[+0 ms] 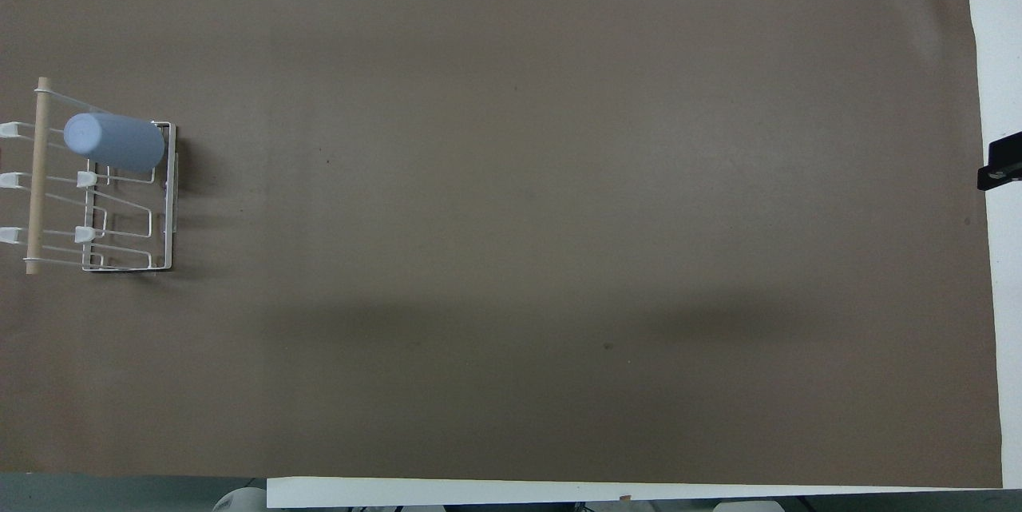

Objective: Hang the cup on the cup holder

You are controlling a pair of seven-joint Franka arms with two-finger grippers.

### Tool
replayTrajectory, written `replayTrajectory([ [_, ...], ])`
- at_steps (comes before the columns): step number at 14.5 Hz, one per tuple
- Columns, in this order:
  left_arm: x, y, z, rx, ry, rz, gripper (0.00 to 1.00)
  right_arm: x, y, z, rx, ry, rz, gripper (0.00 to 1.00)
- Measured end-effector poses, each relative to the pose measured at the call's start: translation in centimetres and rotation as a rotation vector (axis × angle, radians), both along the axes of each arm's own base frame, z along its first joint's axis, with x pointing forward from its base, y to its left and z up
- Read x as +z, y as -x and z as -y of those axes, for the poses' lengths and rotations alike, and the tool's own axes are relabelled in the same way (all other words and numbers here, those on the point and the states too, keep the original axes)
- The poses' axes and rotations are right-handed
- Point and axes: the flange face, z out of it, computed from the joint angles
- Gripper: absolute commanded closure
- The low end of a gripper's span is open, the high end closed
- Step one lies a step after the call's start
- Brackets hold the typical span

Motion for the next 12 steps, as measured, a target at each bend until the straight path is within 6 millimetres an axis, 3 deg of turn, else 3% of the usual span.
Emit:
replayTrajectory([
  [4, -1.3, -1.1, -3.9, -0.027, 0.032, -0.014, 0.0, 0.0, 0.0, 0.0, 0.0, 0.0, 0.0, 0.01],
  [8, -5.1, -4.2, -2.4, -0.053, 0.074, -0.063, 0.0, 0.0, 0.0, 0.0, 0.0, 0.0, 0.0, 0.01],
  [12, -6.2, -5.5, -0.9, -0.047, 0.084, -0.077, 0.0, 0.0, 0.0, -0.2, 0.003, 0.0, -0.001, 0.01],
])
